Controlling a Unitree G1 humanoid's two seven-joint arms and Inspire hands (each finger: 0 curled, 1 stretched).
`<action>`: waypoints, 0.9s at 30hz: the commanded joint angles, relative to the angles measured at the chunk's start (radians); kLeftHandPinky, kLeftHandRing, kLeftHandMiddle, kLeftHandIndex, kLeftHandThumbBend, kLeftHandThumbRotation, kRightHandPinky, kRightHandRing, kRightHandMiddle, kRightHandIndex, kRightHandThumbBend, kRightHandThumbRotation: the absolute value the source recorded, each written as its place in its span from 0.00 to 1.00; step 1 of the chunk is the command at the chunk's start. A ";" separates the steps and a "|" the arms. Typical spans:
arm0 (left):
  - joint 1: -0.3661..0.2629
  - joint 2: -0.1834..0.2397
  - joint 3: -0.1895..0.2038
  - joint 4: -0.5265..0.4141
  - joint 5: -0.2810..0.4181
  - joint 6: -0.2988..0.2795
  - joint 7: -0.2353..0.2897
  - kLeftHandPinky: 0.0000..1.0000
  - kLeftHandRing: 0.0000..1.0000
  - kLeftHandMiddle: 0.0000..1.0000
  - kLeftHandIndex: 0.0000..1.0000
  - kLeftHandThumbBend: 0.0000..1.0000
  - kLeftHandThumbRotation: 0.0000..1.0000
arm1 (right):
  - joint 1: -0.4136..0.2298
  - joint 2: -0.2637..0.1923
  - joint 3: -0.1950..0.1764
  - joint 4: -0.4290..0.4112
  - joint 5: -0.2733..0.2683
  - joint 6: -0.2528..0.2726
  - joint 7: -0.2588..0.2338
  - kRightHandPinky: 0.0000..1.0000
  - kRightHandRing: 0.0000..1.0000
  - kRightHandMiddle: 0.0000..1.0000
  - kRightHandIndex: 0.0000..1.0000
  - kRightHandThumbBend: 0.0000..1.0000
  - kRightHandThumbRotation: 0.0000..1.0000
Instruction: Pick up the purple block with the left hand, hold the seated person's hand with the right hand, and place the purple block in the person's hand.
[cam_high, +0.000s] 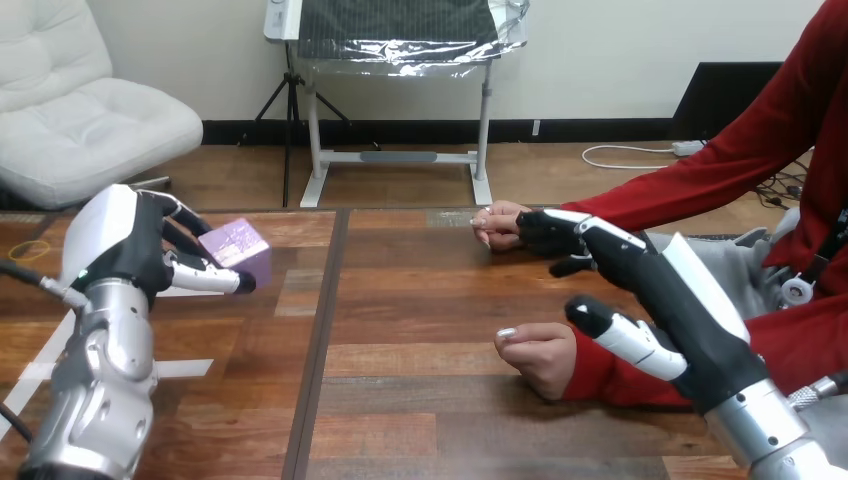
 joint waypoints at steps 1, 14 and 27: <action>0.008 -0.020 0.044 -0.188 -0.015 0.003 0.000 0.29 0.37 0.43 0.47 0.73 0.00 | -0.137 -0.015 -0.013 0.044 -0.022 -0.006 -0.040 0.71 0.78 0.81 0.81 0.94 0.98; 0.070 -0.039 0.075 -0.305 -0.058 -0.012 -0.027 0.28 0.36 0.43 0.46 0.72 0.00 | -0.196 -0.043 -0.014 0.126 -0.114 -0.010 -0.092 0.68 0.78 0.82 0.83 0.88 0.95; 0.107 -0.052 0.087 -0.376 -0.067 -0.028 -0.053 0.23 0.31 0.39 0.45 0.72 0.00 | -0.256 -0.084 -0.007 0.190 -0.174 0.029 -0.119 0.71 0.82 0.85 0.87 0.88 0.96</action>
